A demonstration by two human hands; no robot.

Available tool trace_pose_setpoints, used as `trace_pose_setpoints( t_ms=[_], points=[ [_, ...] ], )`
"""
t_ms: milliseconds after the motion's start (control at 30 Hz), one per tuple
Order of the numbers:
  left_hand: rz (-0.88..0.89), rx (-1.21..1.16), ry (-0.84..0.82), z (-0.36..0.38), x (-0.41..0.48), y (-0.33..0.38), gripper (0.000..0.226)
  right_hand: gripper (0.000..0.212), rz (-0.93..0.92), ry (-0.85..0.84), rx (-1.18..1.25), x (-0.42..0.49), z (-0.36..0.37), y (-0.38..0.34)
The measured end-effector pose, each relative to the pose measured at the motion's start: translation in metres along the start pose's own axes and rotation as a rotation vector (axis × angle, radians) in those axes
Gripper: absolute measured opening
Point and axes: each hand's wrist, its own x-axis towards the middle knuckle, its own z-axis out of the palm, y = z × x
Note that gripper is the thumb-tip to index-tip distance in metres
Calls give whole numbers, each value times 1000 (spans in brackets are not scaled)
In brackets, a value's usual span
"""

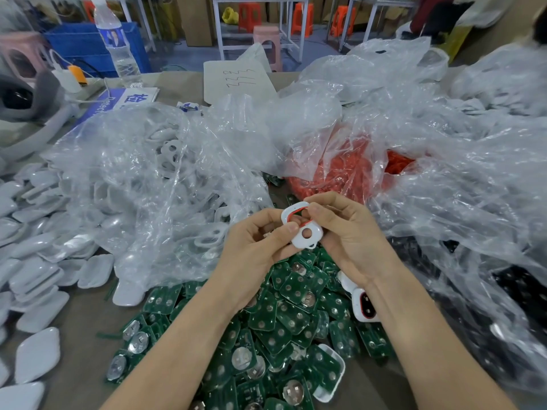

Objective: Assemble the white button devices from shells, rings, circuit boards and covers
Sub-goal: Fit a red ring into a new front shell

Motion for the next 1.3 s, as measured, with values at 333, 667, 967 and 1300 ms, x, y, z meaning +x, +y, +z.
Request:
trace_pose_setpoints(
  t_ms=[333,667,967,1300],
  points=[
    [-25,-66,15,-1,1,5,23,22,-121,-34,-114,-1,-2,-1],
    [-154,-158,-3,-7,3,12,25,25,-524,-79,-857,-5,-4,-3],
    [-189,-139,16,-10,4,15,26,19,-571,-54,-850,-7,0,0],
    [-219,-149,47,-10,4,17,26,16,-586,-65,-775,-9,2,0]
  ],
)
